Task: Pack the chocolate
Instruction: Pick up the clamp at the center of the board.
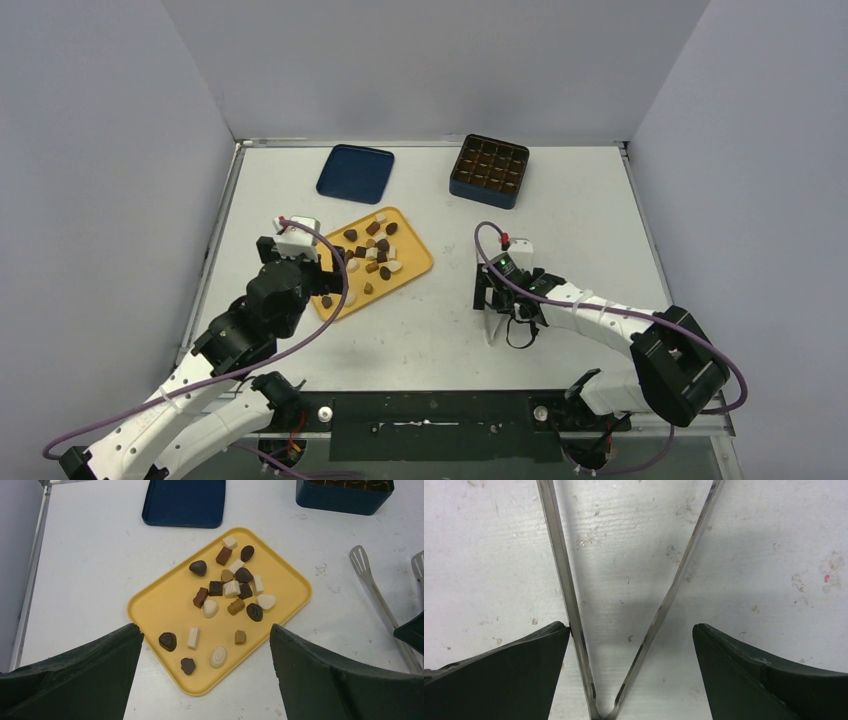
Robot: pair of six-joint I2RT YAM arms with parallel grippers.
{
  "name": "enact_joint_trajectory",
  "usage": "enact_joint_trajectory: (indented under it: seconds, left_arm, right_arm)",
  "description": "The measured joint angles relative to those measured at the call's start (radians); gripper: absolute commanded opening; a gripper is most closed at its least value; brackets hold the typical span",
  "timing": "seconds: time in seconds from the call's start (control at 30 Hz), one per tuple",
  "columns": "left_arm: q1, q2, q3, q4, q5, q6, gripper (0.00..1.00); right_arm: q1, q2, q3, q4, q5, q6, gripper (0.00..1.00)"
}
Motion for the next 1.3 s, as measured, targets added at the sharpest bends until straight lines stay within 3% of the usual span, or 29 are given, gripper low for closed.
enact_joint_trajectory:
  seconds: [0.9, 1.0, 1.3]
  left_arm:
    - [0.005, 0.011, -0.002, 0.000, -0.012, 0.000, 0.97]
    - [0.007, 0.011, -0.007, 0.001, -0.011, 0.000, 0.97]
    - [0.010, 0.016, -0.013, 0.001, -0.011, 0.000, 0.97]
  right_arm:
    - [-0.013, 0.092, -0.056, 0.226, 0.119, 0.032, 0.91]
    - [-0.014, 0.092, -0.068, 0.250, 0.122, 0.018, 0.96]
    - [-0.020, 0.111, -0.082, 0.322, 0.146, -0.012, 0.95]
